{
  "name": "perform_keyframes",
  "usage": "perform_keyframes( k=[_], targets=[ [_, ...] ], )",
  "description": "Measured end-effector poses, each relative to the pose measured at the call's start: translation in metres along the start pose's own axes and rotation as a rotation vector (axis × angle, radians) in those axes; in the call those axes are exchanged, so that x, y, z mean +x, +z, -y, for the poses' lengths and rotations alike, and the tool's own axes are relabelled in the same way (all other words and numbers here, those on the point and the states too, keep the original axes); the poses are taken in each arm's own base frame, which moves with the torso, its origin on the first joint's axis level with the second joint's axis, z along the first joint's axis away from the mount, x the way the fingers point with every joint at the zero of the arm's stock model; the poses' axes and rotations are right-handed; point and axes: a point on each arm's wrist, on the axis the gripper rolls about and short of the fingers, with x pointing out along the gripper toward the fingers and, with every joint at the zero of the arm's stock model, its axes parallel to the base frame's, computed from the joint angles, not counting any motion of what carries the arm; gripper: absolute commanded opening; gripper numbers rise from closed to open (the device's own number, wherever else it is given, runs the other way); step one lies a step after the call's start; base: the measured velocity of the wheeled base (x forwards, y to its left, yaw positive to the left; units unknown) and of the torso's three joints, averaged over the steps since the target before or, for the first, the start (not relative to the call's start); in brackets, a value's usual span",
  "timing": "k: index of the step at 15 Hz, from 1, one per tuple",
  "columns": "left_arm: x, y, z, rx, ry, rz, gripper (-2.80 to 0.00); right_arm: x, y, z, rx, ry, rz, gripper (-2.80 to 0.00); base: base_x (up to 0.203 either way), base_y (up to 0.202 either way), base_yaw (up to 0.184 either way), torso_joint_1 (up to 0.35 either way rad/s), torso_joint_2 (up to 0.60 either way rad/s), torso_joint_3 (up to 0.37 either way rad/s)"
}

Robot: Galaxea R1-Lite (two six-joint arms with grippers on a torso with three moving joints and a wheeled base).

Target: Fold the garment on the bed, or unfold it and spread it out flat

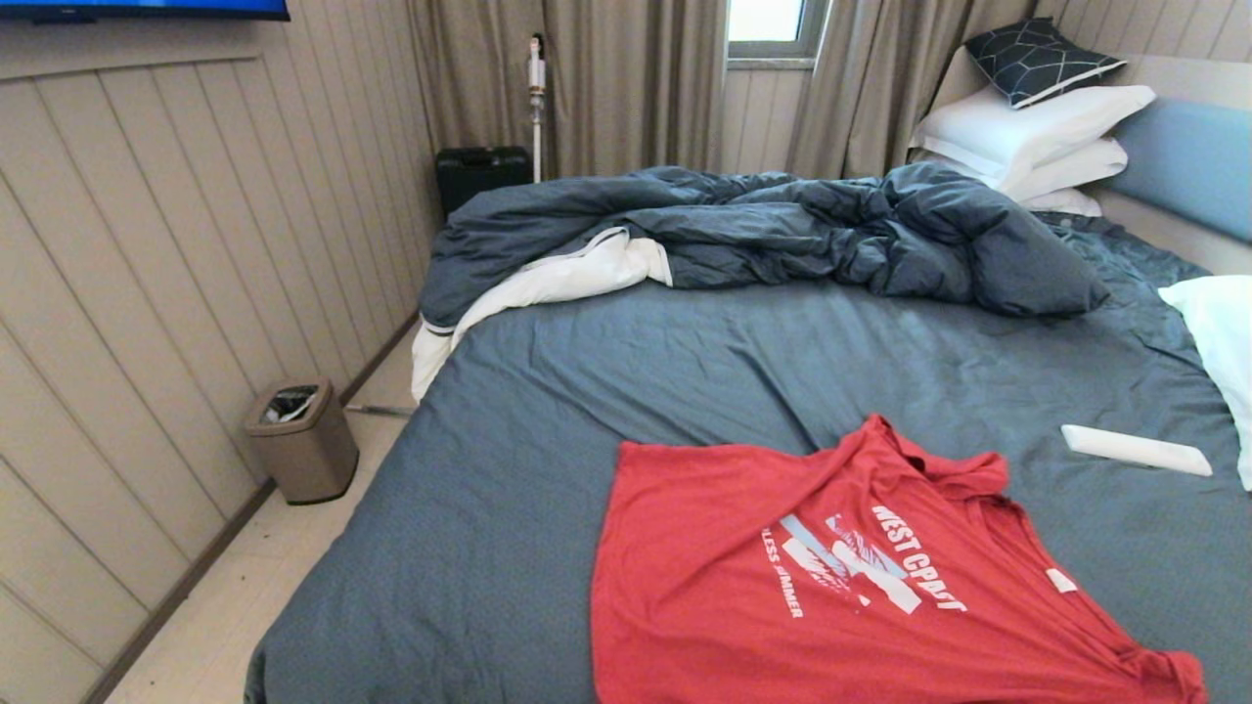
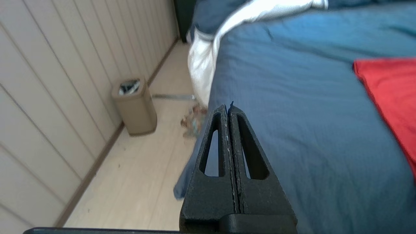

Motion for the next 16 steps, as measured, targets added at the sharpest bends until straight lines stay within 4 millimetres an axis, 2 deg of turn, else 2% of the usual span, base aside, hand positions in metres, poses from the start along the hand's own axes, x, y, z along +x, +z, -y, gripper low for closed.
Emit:
perform_keyframes(
  k=[2,6,12,14,16],
  targets=[
    [0.0,0.001,0.0,-0.002,0.001,0.013,-2.8,0.0,0.004,-0.001,0.001,0.022,0.039,-2.8,0.0,0.0,0.0,0.0,0.0,0.0],
    [0.0,0.001,0.0,-0.002,-0.001,0.015,-2.8,-0.001,-0.009,-0.004,-0.009,0.213,-0.085,-2.8,0.0,0.0,0.0,0.0,0.0,0.0],
    [0.0,0.001,0.0,0.006,-0.002,0.016,-2.8,-0.002,-0.013,0.001,-0.052,0.199,-0.109,-2.8,0.0,0.0,0.0,0.0,0.0,0.0],
    [0.0,0.001,0.0,0.004,0.0,0.015,-2.8,-0.002,-0.016,0.004,-0.043,0.235,-0.142,-2.8,0.0,0.0,0.0,0.0,0.0,0.0],
    [0.0,0.001,0.0,0.002,0.0,0.015,-2.8,-0.001,-0.014,0.008,0.017,0.174,-0.131,-2.8,0.0,0.0,0.0,0.0,0.0,0.0]
  ],
)
